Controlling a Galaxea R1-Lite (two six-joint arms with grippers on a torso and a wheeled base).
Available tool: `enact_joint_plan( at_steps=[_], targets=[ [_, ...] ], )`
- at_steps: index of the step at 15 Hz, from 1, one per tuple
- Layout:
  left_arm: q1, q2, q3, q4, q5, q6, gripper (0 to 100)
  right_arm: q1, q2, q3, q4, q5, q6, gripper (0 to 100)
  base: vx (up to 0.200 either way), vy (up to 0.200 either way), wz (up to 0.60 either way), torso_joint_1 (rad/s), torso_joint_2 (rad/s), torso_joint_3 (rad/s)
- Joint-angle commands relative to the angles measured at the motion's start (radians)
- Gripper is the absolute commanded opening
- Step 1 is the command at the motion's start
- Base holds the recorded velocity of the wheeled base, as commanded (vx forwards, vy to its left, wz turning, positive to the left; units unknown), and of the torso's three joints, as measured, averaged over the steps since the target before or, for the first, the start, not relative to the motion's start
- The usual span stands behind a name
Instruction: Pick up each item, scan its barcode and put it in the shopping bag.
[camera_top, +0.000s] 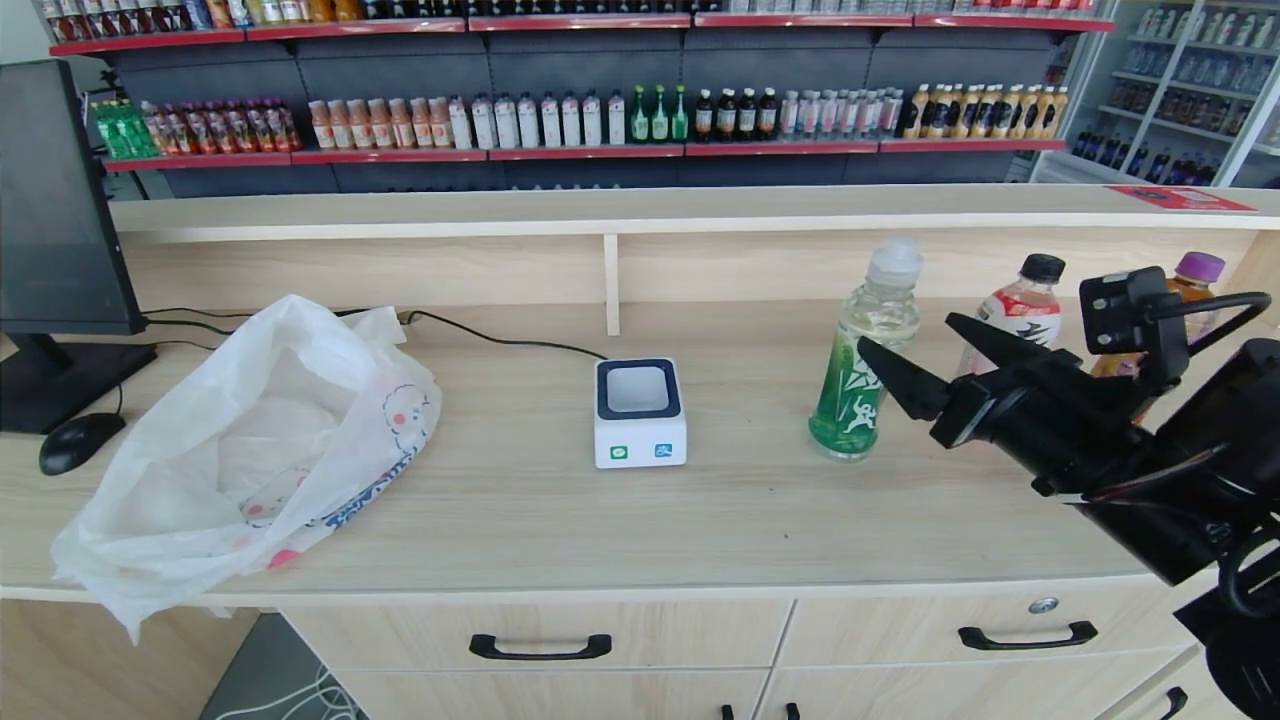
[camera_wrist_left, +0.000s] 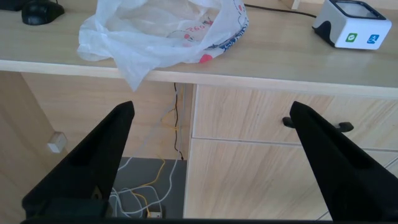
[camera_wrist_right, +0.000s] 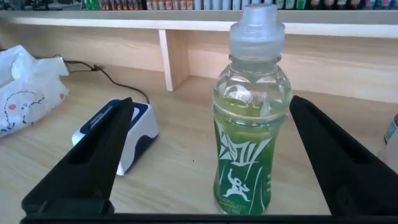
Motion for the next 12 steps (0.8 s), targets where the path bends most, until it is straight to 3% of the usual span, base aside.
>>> enact_joint_plan(
  at_steps=[1, 12],
  targets=[
    [0.0, 0.0, 0.0, 0.0, 0.0, -0.001, 100, -0.009, 0.037, 0.027, -0.004, 0.0, 0.005, 100, 0.0, 0.0, 0.0, 0.0, 0.0, 0.0],
    [0.0, 0.0, 0.0, 0.0, 0.0, -0.001, 100, -0.05, 0.186, -0.008, -0.037, -0.011, 0.011, 100, 0.0, 0.0, 0.0, 0.0, 0.0, 0.0]
  ],
)
